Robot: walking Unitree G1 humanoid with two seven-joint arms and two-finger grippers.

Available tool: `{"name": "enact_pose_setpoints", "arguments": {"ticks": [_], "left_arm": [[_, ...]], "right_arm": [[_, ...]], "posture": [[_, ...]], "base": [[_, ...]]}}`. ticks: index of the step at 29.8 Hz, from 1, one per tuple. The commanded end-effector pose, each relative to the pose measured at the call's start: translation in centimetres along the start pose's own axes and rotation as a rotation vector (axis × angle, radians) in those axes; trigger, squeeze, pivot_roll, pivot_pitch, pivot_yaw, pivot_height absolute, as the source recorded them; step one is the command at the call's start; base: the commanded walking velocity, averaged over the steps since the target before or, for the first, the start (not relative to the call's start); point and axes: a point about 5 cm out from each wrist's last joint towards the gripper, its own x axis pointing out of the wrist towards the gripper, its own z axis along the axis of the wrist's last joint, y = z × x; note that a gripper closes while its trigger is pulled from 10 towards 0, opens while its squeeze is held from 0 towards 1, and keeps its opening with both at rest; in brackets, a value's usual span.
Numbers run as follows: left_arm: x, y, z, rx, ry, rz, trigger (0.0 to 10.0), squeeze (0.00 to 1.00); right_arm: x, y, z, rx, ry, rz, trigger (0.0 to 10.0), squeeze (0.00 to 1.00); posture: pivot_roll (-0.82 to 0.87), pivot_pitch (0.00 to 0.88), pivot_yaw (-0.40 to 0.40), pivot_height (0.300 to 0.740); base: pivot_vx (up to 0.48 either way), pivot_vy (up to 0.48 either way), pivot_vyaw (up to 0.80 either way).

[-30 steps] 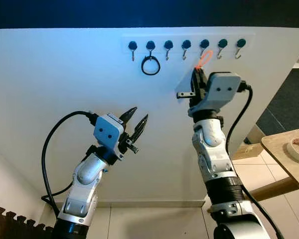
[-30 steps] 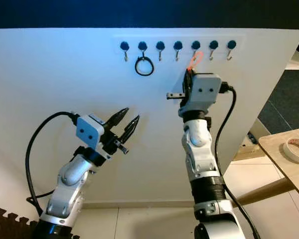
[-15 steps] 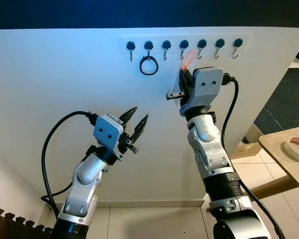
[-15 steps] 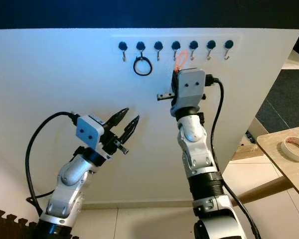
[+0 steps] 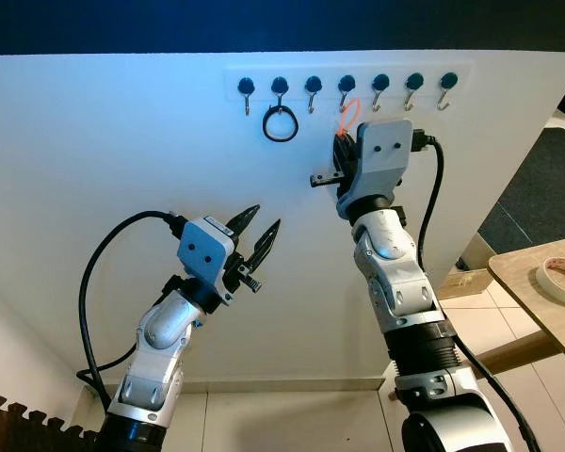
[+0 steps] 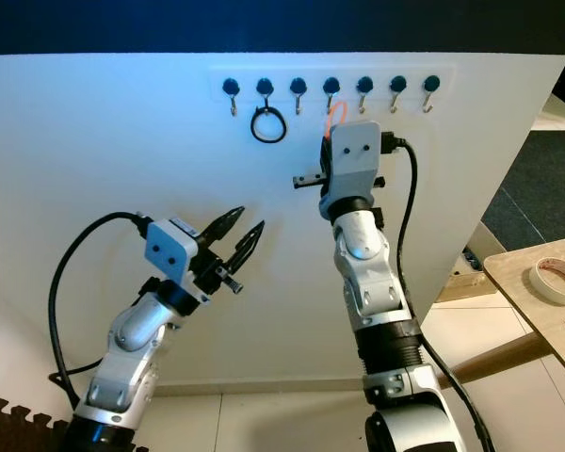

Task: Hang keys on a hook

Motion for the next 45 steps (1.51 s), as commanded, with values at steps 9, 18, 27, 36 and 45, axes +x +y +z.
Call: {"name": "enact_pose_setpoints", "arguments": {"ticks": [9, 18, 27, 36, 45], "left_arm": [[-0.4, 0.0, -0.7, -0.008, 0.04, -0.021, 10.0, 0.0], [-0.4, -0.1, -0.7, -0.01, 0.043, -0.024, 10.0, 0.0], [-0.3, -0.1, -0.6, -0.01, 0.025, -0.026, 10.0, 0.0], [-0.4, -0.5, -0.6, -0.021, 0.021, -0.033, 10.0, 0.0], [-0.2, -0.5, -0.6, -0.026, 0.021, -0.046, 10.0, 0.0]], "right_arm": [[-0.9, 1.7, -1.5, -0.008, 0.099, 0.113, 0.0, 0.0], [-1.7, 2.0, -2.2, -0.009, 0.132, 0.121, 0.0, 0.0], [-2.2, 2.0, -1.0, 0.006, 0.03, 0.104, 0.0, 0.0], [-5.3, 1.5, -1.0, -0.055, -0.072, 0.022, 0.0, 0.0], [-5.0, 0.7, 0.1, -0.118, -0.099, -0.058, 0.0, 0.0]], "posture": [[0.04, 0.09, -0.002, 0.74], [0.04, 0.091, 0.0, 0.74], [0.04, 0.09, 0.001, 0.74], [0.04, 0.092, 0.001, 0.74], [0.03, 0.092, 0.008, 0.74]], "base": [[0.0, 0.0, 0.0], [0.0, 0.0, 0.0], [0.0, 0.0, 0.0], [0.0, 0.0, 0.0], [0.0, 0.0, 0.0]]}}
